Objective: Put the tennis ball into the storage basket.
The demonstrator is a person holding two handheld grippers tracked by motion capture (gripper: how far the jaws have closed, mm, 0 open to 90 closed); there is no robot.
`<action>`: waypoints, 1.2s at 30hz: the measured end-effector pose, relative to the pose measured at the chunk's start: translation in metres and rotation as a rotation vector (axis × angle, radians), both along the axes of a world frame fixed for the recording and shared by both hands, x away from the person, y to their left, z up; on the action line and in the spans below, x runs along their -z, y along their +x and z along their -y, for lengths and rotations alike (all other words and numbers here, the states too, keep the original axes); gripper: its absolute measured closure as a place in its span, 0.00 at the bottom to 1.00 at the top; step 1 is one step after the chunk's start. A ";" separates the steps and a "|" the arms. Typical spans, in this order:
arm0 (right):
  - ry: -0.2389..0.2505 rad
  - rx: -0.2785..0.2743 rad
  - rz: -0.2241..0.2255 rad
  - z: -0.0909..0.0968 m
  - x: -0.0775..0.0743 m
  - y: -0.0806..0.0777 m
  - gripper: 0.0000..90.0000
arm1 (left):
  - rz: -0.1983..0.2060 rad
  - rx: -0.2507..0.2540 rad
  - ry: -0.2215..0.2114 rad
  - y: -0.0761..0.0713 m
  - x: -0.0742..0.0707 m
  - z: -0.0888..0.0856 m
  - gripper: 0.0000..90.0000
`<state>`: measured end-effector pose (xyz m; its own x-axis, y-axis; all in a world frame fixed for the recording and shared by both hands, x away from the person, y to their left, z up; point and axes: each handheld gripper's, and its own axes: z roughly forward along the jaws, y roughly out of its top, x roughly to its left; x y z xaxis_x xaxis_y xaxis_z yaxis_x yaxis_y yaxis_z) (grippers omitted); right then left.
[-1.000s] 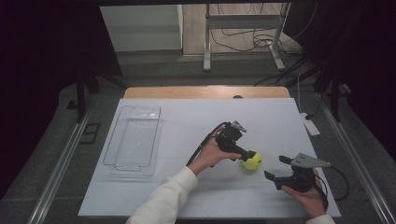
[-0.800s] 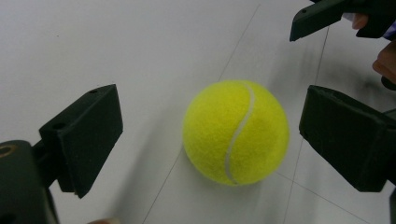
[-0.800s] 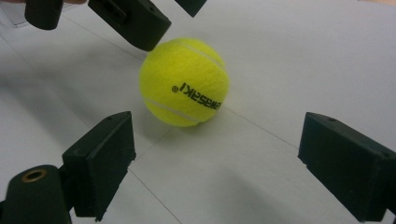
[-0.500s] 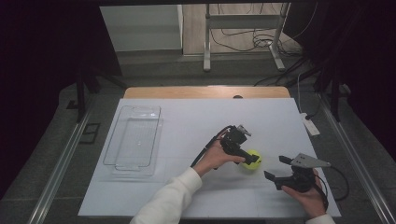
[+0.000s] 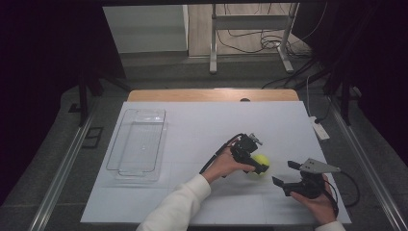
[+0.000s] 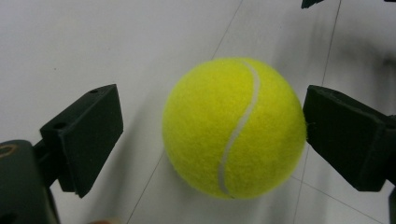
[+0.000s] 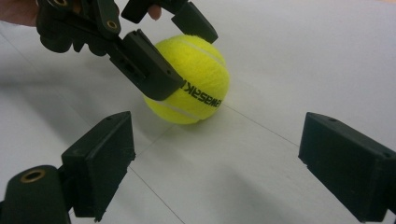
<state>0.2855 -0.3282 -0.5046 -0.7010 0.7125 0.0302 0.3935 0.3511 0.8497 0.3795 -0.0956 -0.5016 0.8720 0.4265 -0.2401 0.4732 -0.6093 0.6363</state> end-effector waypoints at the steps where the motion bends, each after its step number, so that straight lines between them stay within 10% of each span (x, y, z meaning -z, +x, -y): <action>1: 0.000 0.000 -0.001 0.000 0.000 0.000 0.12 | -0.005 0.004 -0.001 0.000 0.000 0.000 0.10; 10: 0.001 0.002 0.000 0.000 0.000 0.000 0.12 | -0.030 0.050 0.007 -0.003 0.002 0.003 0.28; 36: 0.006 0.000 0.009 0.000 -0.002 -0.001 0.12 | 0.061 -0.015 -0.034 -0.006 -0.020 -0.015 0.30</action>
